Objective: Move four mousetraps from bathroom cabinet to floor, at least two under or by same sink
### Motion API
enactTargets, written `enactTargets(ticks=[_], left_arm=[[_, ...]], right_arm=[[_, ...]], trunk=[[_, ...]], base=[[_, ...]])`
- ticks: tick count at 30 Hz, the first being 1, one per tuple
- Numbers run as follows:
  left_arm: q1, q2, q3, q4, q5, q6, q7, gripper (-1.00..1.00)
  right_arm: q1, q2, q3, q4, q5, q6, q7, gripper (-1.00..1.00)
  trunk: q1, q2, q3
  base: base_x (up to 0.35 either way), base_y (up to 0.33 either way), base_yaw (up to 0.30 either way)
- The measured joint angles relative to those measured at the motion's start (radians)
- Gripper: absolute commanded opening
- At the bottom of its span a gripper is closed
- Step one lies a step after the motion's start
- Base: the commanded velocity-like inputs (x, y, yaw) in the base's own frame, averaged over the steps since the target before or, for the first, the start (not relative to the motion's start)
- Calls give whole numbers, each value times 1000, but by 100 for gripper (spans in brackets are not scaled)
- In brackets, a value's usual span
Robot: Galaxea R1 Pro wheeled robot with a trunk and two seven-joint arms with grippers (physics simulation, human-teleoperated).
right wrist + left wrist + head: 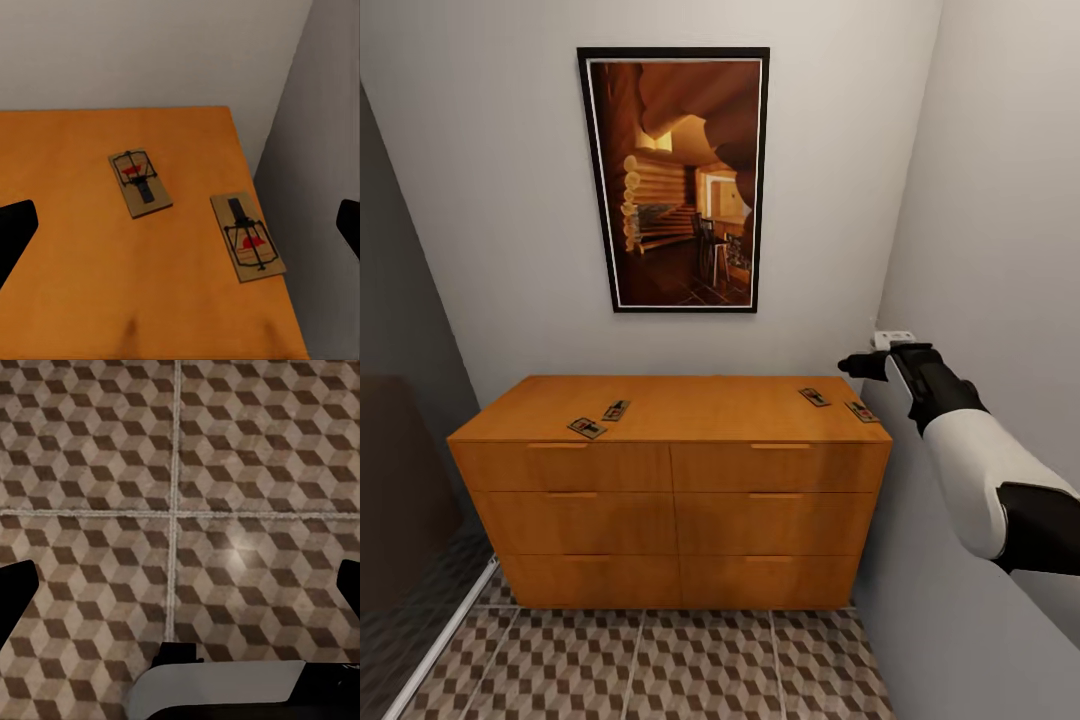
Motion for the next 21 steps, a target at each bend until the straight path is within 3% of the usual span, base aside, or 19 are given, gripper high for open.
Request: enactTargets(ticks=[21], left_arm=[[0,0,1,25,-1,0,0,100]], right_arm=[[0,-44,2,79,-2,-73,4,100]], trunk=[[0,0,0]], base=[[0,0,0]])
